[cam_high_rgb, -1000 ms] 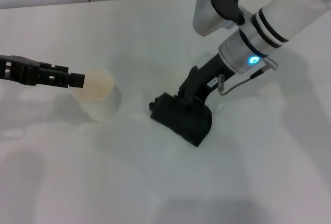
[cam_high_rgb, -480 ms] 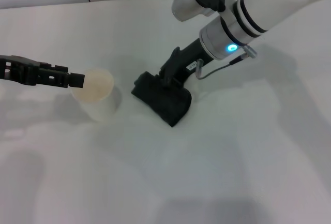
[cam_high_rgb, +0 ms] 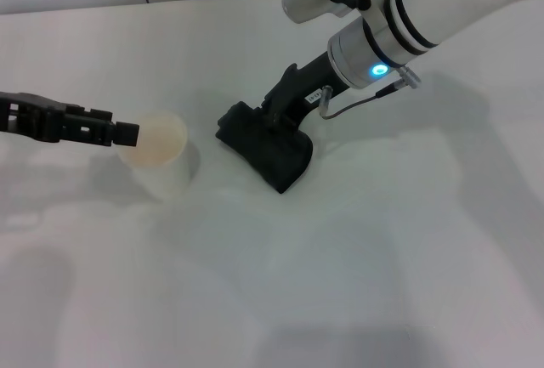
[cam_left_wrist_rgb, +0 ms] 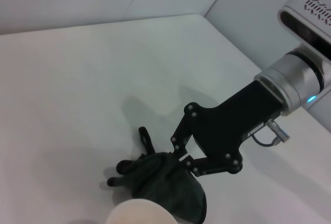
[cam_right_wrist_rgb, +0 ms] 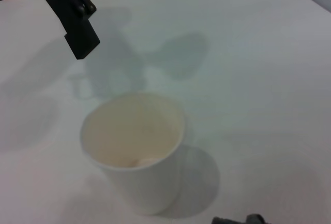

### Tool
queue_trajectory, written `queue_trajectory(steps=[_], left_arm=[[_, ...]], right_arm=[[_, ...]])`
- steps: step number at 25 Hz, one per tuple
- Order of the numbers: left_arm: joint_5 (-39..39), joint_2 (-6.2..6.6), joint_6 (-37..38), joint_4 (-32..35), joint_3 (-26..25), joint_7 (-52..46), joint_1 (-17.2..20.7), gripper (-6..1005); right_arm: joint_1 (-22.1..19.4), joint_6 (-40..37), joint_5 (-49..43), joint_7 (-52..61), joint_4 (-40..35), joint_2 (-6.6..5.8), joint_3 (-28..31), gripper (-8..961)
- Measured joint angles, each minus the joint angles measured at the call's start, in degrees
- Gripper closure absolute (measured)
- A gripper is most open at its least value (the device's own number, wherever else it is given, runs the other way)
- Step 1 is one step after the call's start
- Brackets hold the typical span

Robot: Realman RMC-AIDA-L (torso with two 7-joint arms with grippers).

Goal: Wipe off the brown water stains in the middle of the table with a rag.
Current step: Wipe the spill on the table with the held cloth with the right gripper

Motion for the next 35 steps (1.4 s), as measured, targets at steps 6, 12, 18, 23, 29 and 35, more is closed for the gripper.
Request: queue_trajectory(steps=[6,12,18,23,29,35], left_arm=[[0.60,-0.12,-0.05,0.00,0.00,0.12,-0.17,139],[0.63,-0.15,-0.07,0.00,0.00,0.12,-0.24,139],[0.63,-0.15,-0.07,0.00,0.00,0.09,-0.20,139],[0.64,-0.15,-0.07,0.00,0.00,-0.06,-0.24,139],[0.63,-0.15,-0.08,0.00,0.00,-0.02,-0.31,139],[0.62,-0.15,-0.19,0.00,0.00,-0.01,-0.66,139]], right_arm=[[-0.18,-1.93,-0.30,0.09,0.15,-0.05,-0.24,870],[-0.46,-7.09,-1.19,0.11,0.68,-0.23,-0.33,870],[-0.41,-10.58,-6.13,0.78,0.78,-0.18,-0.39,870],[-0.07,-11.90,-11.17,2.77,0.34,0.03,-0.35,870],[-0.25,-12.05,-9.46,2.36,0.09,0.11,0.00,870],[1.42,-9.92,-8.20,1.38,-2.05,0.18,0.00,871]])
